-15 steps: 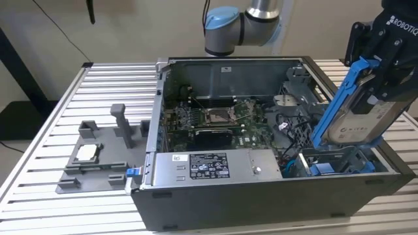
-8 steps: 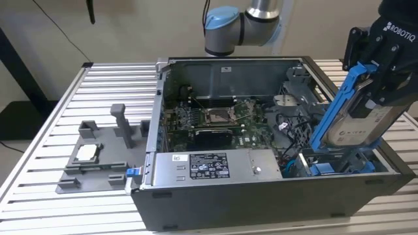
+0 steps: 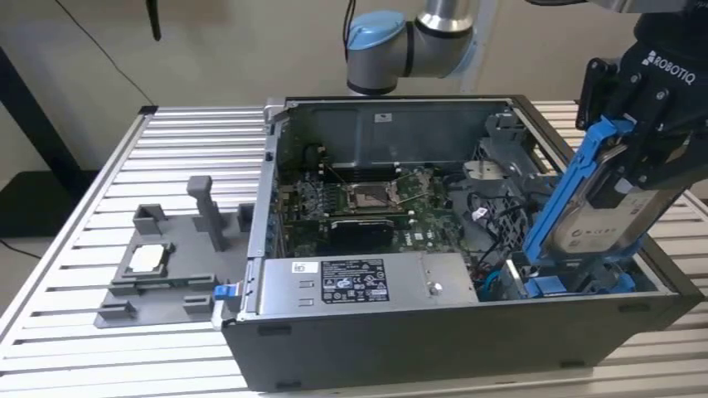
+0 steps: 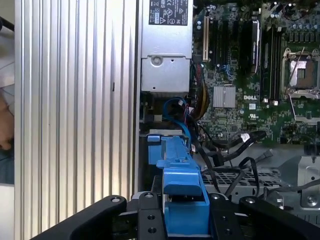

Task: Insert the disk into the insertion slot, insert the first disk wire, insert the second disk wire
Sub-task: 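Insert the disk into the insertion slot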

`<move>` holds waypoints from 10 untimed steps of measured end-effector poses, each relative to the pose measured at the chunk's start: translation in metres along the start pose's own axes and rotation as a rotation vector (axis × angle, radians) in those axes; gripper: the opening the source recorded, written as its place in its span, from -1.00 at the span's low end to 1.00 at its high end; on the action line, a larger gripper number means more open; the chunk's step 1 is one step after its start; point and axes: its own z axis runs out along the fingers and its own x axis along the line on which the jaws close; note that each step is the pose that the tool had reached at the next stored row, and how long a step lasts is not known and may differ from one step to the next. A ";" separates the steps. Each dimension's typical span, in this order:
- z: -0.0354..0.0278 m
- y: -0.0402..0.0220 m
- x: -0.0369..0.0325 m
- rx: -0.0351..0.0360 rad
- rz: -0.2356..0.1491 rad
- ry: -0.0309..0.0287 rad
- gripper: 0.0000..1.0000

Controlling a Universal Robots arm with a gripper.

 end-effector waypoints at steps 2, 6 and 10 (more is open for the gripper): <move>0.0021 -0.0001 0.0000 0.0001 -0.004 0.0019 -0.35; 0.0067 -0.0004 -0.0001 0.0002 -0.012 0.0062 -0.35; 0.0108 -0.0006 -0.0002 0.0003 -0.018 0.0081 -0.35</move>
